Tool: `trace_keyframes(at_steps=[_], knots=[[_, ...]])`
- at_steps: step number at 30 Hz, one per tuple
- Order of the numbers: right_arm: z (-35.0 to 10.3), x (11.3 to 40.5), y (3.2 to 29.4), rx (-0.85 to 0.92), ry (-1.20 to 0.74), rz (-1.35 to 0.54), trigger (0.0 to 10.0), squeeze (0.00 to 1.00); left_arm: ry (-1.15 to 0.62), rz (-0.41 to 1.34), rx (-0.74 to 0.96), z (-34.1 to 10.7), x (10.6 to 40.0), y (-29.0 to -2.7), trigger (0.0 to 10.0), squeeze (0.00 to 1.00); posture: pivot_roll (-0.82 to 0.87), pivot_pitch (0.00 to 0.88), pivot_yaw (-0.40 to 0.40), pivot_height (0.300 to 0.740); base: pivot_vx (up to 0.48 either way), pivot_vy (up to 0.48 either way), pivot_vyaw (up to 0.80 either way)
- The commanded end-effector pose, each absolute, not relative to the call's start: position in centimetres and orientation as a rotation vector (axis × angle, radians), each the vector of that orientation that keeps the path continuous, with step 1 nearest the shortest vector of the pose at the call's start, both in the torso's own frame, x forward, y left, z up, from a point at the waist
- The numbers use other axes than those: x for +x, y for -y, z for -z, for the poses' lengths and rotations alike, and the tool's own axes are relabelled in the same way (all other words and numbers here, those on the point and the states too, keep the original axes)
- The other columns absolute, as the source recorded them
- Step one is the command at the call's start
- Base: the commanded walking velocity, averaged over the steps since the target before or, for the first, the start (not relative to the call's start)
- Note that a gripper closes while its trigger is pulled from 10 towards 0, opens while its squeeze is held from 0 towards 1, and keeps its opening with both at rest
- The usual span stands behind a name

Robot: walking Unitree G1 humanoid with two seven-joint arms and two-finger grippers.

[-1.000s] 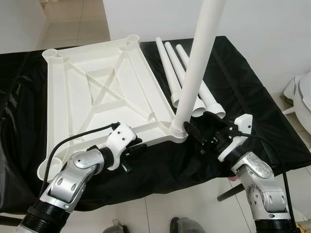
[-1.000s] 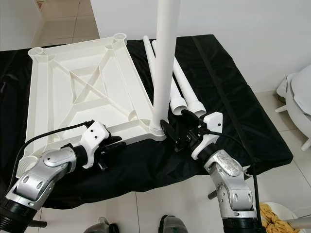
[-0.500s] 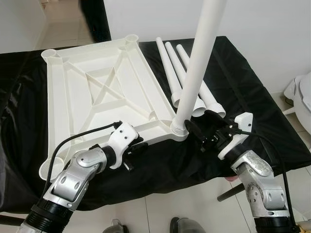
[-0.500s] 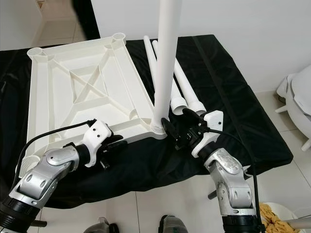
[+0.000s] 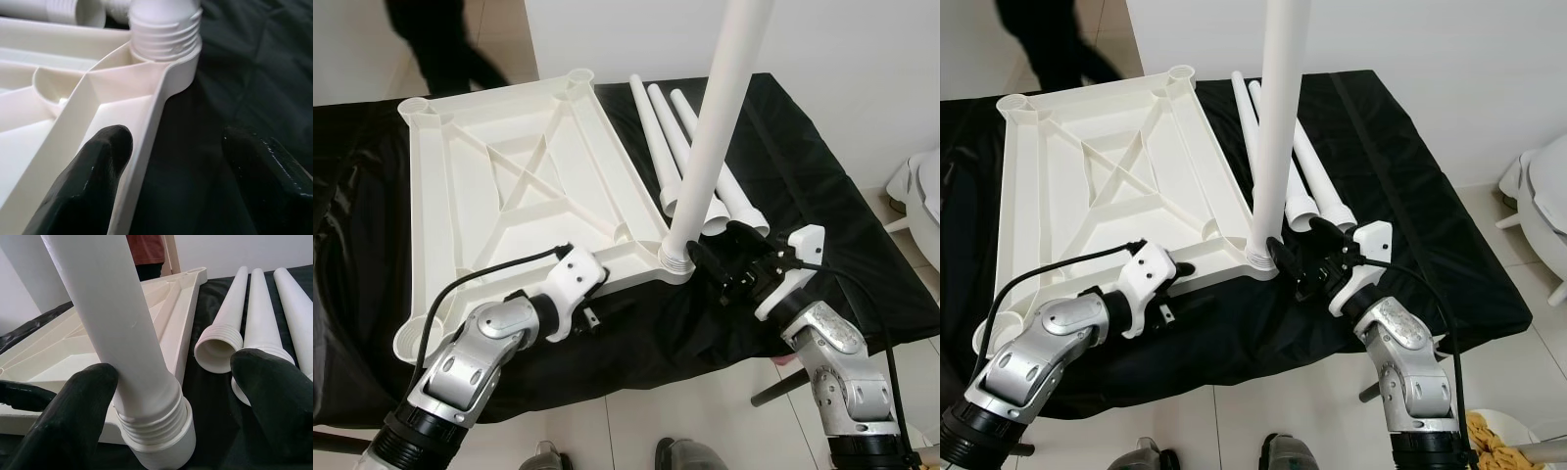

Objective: Building children table

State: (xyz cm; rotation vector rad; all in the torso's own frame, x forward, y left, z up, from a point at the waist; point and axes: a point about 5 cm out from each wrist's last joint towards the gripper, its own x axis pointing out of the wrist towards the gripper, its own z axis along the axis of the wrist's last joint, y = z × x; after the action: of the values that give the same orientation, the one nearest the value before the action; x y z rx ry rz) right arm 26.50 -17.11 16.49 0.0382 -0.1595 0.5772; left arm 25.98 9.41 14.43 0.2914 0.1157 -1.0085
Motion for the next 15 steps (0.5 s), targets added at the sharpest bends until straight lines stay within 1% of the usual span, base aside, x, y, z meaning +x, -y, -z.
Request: trace_keyframes(at_steps=[1,2,3,4,15], knots=[[-16.6,26.6,17.3,0.038,0.154,-0.584,10.0,1.00,-0.114,1.034,0.283,-14.8,25.9,-9.2,10.0,0.00,-0.06,0.109,0.032,0.740,0.000,0.000,0.00],[-16.6,26.6,17.3,0.038,0.154,-0.584,10.0,1.00,-0.114,1.034,0.283,-14.8,25.9,-9.2,10.0,0.00,-0.06,0.109,0.032,0.740,0.000,0.000,0.00],[-16.6,26.7,17.4,0.035,0.153,-0.590,10.0,0.83,-0.107,1.034,0.281,-14.9,26.0,-9.0,10.0,0.00,-0.06,0.109,0.032,0.740,0.000,0.000,0.00],[-16.7,26.8,17.4,0.030,0.155,-0.591,10.0,0.00,-0.103,1.036,0.278,-15.0,26.0,-8.8,10.0,0.00,-0.06,0.108,0.031,0.740,0.000,0.000,0.00],[-17.4,27.0,17.5,0.016,0.166,-0.629,10.0,0.00,-0.112,1.045,0.273,-14.8,26.1,-7.9,10.0,0.00,-0.07,0.105,0.025,0.740,0.000,0.000,0.00]])
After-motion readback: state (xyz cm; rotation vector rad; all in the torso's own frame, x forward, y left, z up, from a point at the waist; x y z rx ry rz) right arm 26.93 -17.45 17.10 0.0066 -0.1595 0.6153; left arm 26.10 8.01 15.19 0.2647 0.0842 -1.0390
